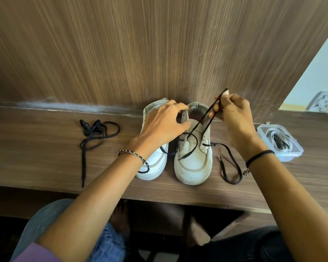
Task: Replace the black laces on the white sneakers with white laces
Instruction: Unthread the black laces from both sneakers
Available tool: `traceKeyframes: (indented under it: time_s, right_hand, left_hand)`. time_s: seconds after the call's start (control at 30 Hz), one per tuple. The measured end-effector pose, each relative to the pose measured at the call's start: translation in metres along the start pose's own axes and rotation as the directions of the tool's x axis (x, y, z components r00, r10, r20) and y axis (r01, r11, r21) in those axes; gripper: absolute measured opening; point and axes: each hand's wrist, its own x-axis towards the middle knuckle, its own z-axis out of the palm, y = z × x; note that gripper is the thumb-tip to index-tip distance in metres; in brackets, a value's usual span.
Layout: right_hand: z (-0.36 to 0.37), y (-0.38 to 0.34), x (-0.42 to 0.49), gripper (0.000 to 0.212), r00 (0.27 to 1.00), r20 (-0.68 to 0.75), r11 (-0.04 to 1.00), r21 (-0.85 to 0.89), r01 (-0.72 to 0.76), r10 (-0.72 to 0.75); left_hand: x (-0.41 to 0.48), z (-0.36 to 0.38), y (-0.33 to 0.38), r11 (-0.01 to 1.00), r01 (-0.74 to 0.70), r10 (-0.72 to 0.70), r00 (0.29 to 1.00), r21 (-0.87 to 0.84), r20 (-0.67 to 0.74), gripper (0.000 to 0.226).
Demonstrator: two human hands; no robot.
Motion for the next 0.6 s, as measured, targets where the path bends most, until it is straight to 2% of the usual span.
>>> traceKeyframes:
  time_s: [0.13, 0.23, 0.3, 0.37, 0.43, 0.5, 0.53, 0.6]
  right_hand:
    - [0.005, -0.010, -0.005, 0.049, 0.998, 0.005, 0.967, 0.248, -0.065, 0.066]
    - [0.013, -0.022, -0.009, 0.068, 0.985, 0.112, 0.875, 0.454, -0.167, 0.129]
    - [0.014, -0.029, -0.010, 0.071, 0.976, 0.184, 0.856, 0.480, -0.190, 0.114]
    - [0.014, -0.032, -0.011, 0.063, 0.977, 0.196, 0.891, 0.426, -0.158, 0.079]
    - [0.014, -0.035, -0.011, 0.040, 0.985, 0.170, 0.941, 0.324, -0.097, 0.043]
    - [0.011, -0.037, -0.011, 0.024, 0.988, 0.150, 0.995, 0.096, 0.019, -0.033]
    - [0.008, -0.037, -0.010, 0.025, 0.984, 0.167, 0.997, -0.034, 0.076, -0.069]
    - [0.004, -0.034, -0.011, 0.034, 0.957, 0.286, 0.953, -0.272, 0.133, -0.052]
  left_hand:
    - [0.001, 0.002, -0.001, 1.000, -0.005, 0.005, 1.000, 0.003, -0.017, 0.044]
    - [0.003, 0.003, -0.002, 1.000, -0.014, 0.015, 0.999, 0.026, -0.033, 0.046]
    - [0.003, 0.003, -0.003, 0.998, -0.025, 0.028, 0.998, 0.055, -0.053, 0.046]
    - [0.003, 0.003, -0.003, 0.997, -0.030, 0.034, 0.998, 0.067, -0.059, 0.046]
    - [0.003, 0.003, -0.003, 0.997, -0.032, 0.036, 0.998, 0.064, -0.058, 0.048]
    - [0.004, 0.003, -0.002, 0.998, -0.030, 0.033, 0.998, 0.058, -0.053, 0.048]
    - [0.004, 0.003, -0.002, 0.998, -0.030, 0.033, 0.998, 0.059, -0.052, 0.048]
    - [0.004, 0.002, -0.001, 0.998, -0.020, 0.023, 0.999, 0.054, -0.044, 0.047]
